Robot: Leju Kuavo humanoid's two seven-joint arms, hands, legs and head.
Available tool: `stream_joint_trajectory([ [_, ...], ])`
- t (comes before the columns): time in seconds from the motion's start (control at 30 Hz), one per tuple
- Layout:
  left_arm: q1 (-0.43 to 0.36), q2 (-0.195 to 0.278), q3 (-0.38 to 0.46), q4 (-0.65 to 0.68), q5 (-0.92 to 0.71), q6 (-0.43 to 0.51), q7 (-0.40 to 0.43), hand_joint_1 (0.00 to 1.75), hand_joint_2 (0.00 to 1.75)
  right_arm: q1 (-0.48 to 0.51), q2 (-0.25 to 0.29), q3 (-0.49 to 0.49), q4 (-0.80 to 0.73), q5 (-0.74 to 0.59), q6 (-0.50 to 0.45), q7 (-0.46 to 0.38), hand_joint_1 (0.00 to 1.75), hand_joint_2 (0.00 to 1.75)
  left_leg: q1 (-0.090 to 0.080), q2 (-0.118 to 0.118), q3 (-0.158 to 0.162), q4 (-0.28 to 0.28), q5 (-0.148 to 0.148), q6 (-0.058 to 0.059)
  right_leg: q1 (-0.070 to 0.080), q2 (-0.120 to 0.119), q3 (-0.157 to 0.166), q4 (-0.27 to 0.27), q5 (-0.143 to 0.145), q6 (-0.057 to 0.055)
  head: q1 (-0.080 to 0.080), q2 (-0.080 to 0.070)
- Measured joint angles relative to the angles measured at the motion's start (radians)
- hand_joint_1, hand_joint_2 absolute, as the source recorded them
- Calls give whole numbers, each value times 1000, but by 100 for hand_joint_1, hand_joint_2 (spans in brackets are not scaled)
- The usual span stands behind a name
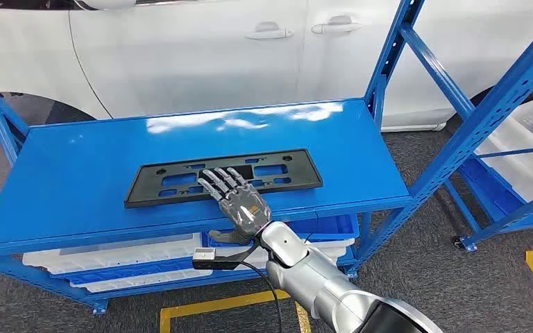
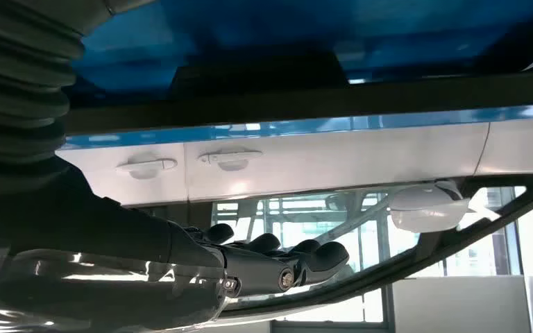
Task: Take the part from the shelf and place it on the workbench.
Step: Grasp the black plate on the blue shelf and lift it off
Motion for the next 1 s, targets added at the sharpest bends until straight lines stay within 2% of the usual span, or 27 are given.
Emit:
stream_joint_trajectory([
  [0.07, 0, 0, 0, 0, 0, 0, 0, 0, 0, -2, 1, -1, 4, 0, 0, 0, 0, 0, 0, 0, 1, 0, -2, -4, 3, 0, 8, -25, -5, -3, 0, 0],
  [0.1, -1, 0, 0, 0, 0, 0, 0, 0, 0, -3, 2, -2, 8, 0, 1, 0, 0, 0, -1, 0, 0, 0, -4, -9, 6, 0, 15, -44, -6, -8, 0, 0],
  [0.17, -2, 0, -1, 0, 0, 0, 0, 0, 0, -4, 4, -6, 17, 0, 4, 0, 0, 0, -2, 1, 1, 2, -3, -22, 11, 0, 16, -54, -14, -21, 0, 0],
  [0.2, -2, 0, -1, 0, 0, 0, 1, 0, 0, -4, 5, -9, 20, 0, 5, -1, 0, 0, -1, 1, 2, 4, -4, -29, 11, 1, 19, -55, -9, -29, 0, 0],
  [0.27, -3, 0, -1, 0, 0, 1, 1, 0, 0, -6, 8, -13, 26, 1, 6, -1, 0, 0, 1, 3, -5, 31, -19, -37, 9, 2, 28, -60, -8, -41, 0, 0],
  [0.33, -3, 0, -1, 0, -1, 1, 0, 0, 0, -9, 11, -15, 30, 2, 7, -1, 0, 0, 2, 3, -52, 125, -68, -42, 9, 2, 35, -63, -11, -50, 0, 0],
  [0.4, -2, 0, -1, 0, -2, 1, -2, 0, 0, -9, 13, -15, 35, 3, 8, -3, 0, 0, 2, 3, -122, 247, -116, -46, 13, 2, 36, -62, -14, -56, 0, 0],
  [0.43, -1, 1, -1, 0, -2, 1, -3, 0, 0, -7, 13, -15, 38, 3, 8, -4, 0, 0, 2, 3, -145, 279, -120, -47, 15, 2, 37, -62, -16, -58, 0, 0],
  [0.47, -1, 1, -1, 0, -2, 1, -4, 0, 0, -6, 14, -15, 40, 4, 9, -6, 0, 0, 2, 3, -152, 276, -106, -47, 17, 3, 39, -61, -18, -59, 0, 0],
  [0.5, 0, 1, -1, 0, -2, 1, -4, 0, 0, -6, 14, -15, 42, 4, 9, -8, 0, 0, 2, 3, -141, 237, -73, -44, 18, 5, 43, -60, -21, -59, 0, 0],
  [0.53, 0, 1, -1, 0, -1, 1, -6, 0, 0, -6, 16, -15, 43, 4, 9, -10, 0, 0, 1, 4, -115, 168, -28, -40, 19, 6, 47, -59, -24, -57, 0, 0],
  [0.57, 0, 2, -1, 0, -1, 1, -6, 0, 0, -6, 17, -15, 44, 4, 9, -11, 0, 0, -1, 4, -89, 101, 2, -35, 21, 6, 50, -58, -26, -55, 0, 0],
  [0.6, -2, 2, -1, 0, -1, 1, -7, 0, 0, -7, 18, -15, 44, 4, 9, -11, 0, 0, -4, 5, -70, 49, 19, -28, 22, 7, 51, -56, -28, -51, 0, 0],
  [0.63, -3, 3, -1, 0, -2, 1, -8, 0, 0, -7, 19, -15, 45, 5, 9, -11, 0, 0, -7, 5, -60, 20, 27, -22, 22, 7, 50, -56, -30, -47, 0, 0],
  [0.67, -3, 3, -1, 0, -2, 0, -8, 0, 0, -6, 20, -16, 46, 5, 9, -12, 0, 0, -11, 5, -58, 14, 23, -17, 23, 7, 48, -55, -30, -41, 0, 0],
  [0.77, -2, 2, -1, 0, -1, 0, -11, 0, 0, -8, 21, -18, 47, 5, 8, -13, 0, 0, -6, 6, -51, 2, 39, -1, 22, 6, 46, -45, -41, -24, 0, 0],
  [0.8, -3, 2, -1, 0, -1, 0, -12, 0, 0, -9, 21, -19, 46, 6, 6, -14, 0, 0, -3, 6, -49, -2, 42, 5, 22, 6, 34, -18, -60, -19, 0, 0],
  [0.87, -4, 1, -1, 0, 0, 0, -13, 0, 0, -8, 21, -22, 46, 9, 5, -16, 0, 0, -2, 7, -48, -4, 43, 11, 18, 5, -22, 98, -122, -10, 0, 0],
  [0.9, -4, 2, -1, 0, 0, 1, -14, 0, 0, -5, 21, -23, 46, 11, 4, -17, 0, 44, -3, 7, -48, -4, 42, 12, 15, 5, -57, 168, -151, -6, 0, 0],
  [0.93, -4, 2, -1, 0, 0, 1, -14, 0, 0, -2, 21, -24, 46, 11, 4, -19, 0, 87, -3, 7, -48, -4, 42, 12, 13, 4, -84, 218, -163, -3, 0, 0],
  [0.97, -3, 2, -1, 0, 0, 2, -14, 0, 0, 1, 21, -24, 46, 11, 5, -21, 0, 131, -3, 7, -48, -3, 41, 12, 10, 4, -95, 234, -157, -2, 0, 0],
  [1.0, -3, 2, -1, 0, 0, 4, -14, 0, 0, 2, 21, -24, 46, 11, 5, -23, 0, 175, -3, 6, -48, -2, 40, 10, 9, 4, -82, 202, -130, -2, 0, 0],
])
